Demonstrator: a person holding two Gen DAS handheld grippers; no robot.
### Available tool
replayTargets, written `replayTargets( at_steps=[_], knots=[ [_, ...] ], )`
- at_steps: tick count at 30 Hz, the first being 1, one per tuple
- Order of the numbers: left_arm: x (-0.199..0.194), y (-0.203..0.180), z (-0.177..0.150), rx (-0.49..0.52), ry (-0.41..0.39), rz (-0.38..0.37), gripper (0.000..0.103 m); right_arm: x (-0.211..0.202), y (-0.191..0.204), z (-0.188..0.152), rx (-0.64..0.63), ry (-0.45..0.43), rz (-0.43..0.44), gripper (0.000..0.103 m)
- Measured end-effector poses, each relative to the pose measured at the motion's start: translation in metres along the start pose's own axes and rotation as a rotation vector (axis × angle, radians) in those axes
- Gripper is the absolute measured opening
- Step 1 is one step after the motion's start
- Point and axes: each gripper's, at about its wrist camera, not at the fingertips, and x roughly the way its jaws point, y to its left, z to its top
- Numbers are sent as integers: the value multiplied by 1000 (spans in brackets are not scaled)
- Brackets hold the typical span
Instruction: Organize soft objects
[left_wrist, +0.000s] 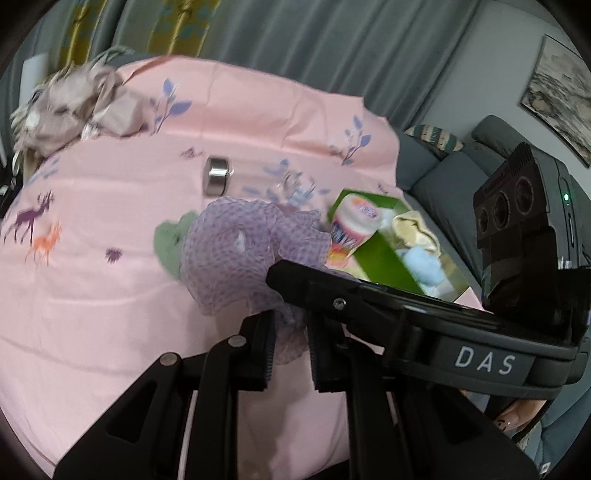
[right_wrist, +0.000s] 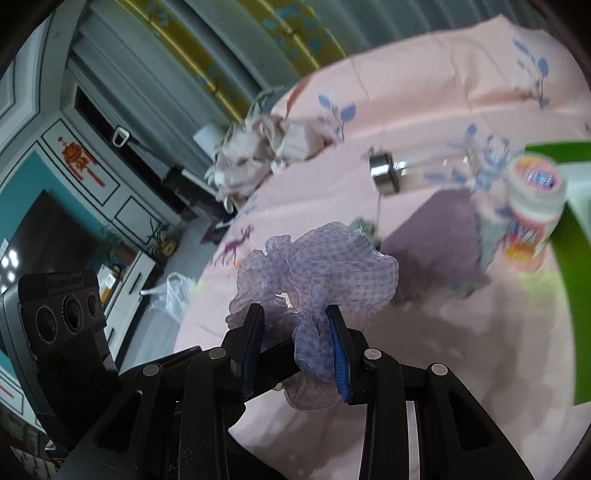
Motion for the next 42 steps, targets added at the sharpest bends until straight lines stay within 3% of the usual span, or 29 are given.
replayTargets(
  at_steps=[13,22,27,35,42],
  knots=[
    [-4,-69,63,143,-137,-148,12,-91,-6,52,-49,-250,-120,36],
    [21,-130,101,233,-193,-244,12,-151,-42,80,-13,-410,-218,36],
    [56,-161,106,277,-152,-251,12,-164,-81,81,63,-449,-286,36],
    [117,-199,108,301,-40,-287,12,-176,-150,72,238,-470,-313,36],
    [162,-218,106,314,46,-249,12,-177,-205,62,406,-465,-266,36]
  ],
)
